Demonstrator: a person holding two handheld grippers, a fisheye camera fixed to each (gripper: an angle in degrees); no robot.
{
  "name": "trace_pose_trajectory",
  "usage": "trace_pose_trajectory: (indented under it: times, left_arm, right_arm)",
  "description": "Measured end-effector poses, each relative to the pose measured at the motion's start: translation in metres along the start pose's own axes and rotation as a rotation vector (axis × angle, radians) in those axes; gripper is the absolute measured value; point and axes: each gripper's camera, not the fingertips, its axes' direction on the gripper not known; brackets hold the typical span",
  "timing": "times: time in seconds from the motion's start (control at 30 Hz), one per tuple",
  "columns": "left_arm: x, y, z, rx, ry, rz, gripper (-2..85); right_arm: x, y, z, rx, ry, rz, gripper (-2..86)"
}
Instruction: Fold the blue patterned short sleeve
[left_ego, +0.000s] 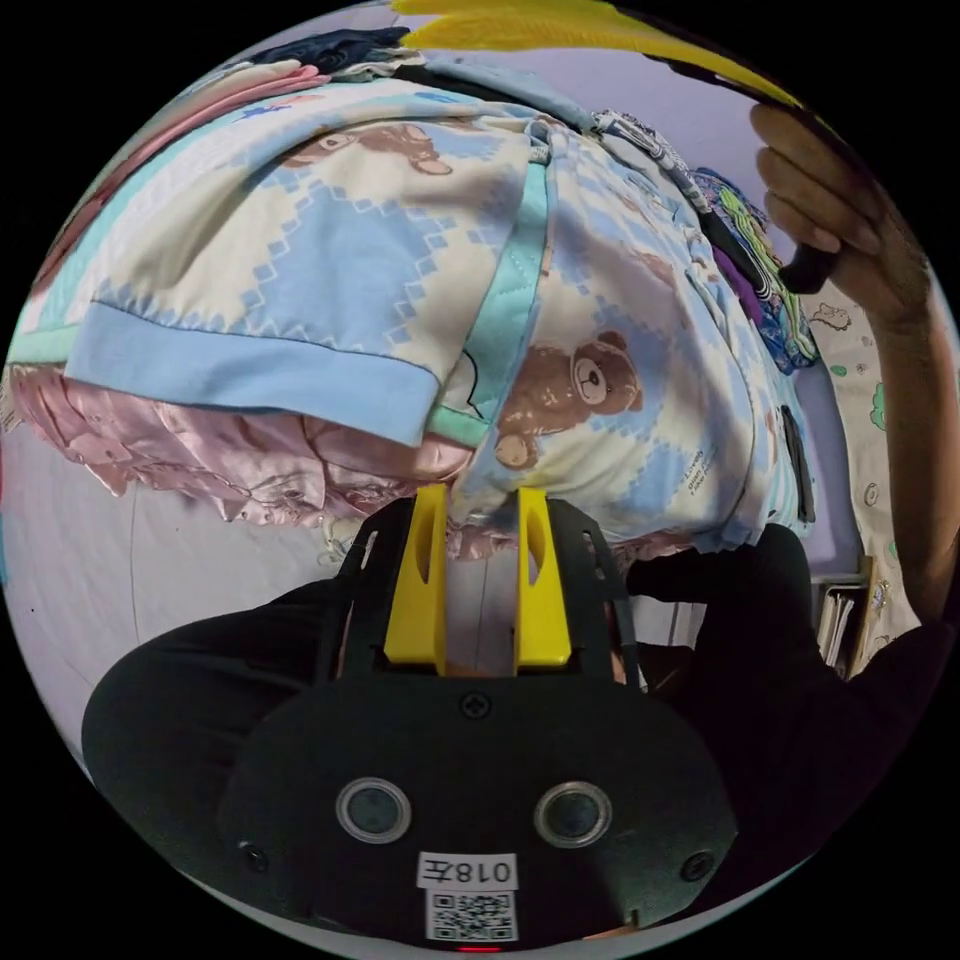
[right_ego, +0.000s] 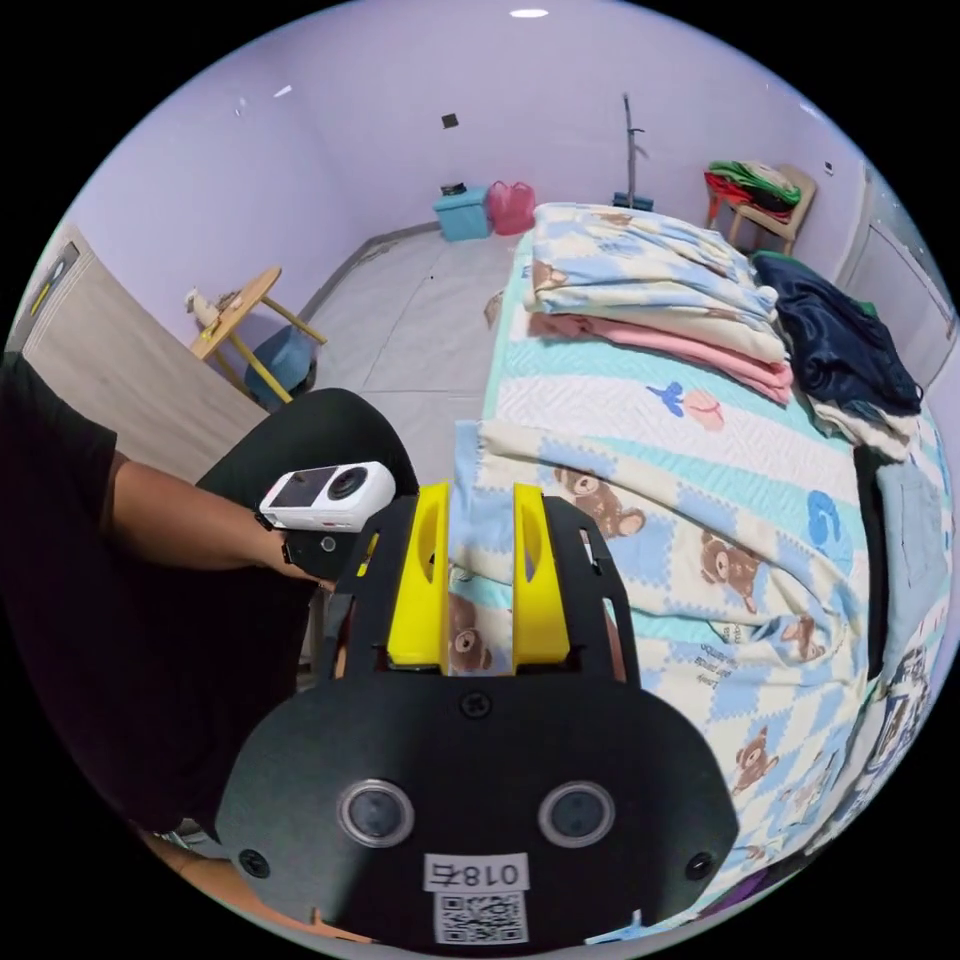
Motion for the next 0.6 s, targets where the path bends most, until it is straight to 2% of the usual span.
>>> trace_pose_trajectory:
  times: [0.1, 0.3, 0.43, 0.53, 0.6]
  left_arm:
    - [-0.017, 0.010, -0.009, 0.007, 0.039, -0.061, 0.8]
    - [-0.053, 0.038, -0.031, 0.050, 0.279, -0.189, -0.9]
    - [-0.073, 0.061, -0.047, 0.118, 0.453, -0.274, -0.9]
    - [-0.079, 0.070, -0.056, 0.152, 0.502, -0.279, -0.9]
    - [-0.080, 0.071, -0.058, 0.151, 0.504, -0.269, -0.9]
  right_arm:
    - [-0.020, -0.021, 0.025, -0.057, 0.048, -0.069, 9.9]
    - [-0.052, -0.062, 0.077, -0.148, 0.208, -0.136, 11.2]
    - [-0.048, -0.090, 0.106, -0.200, 0.227, 0.045, 11.5]
    - [-0.045, -0.096, 0.118, -0.186, 0.156, 0.143, 12.0]
    - [-0.046, -0.098, 0.125, -0.184, 0.176, 0.175, 12.4]
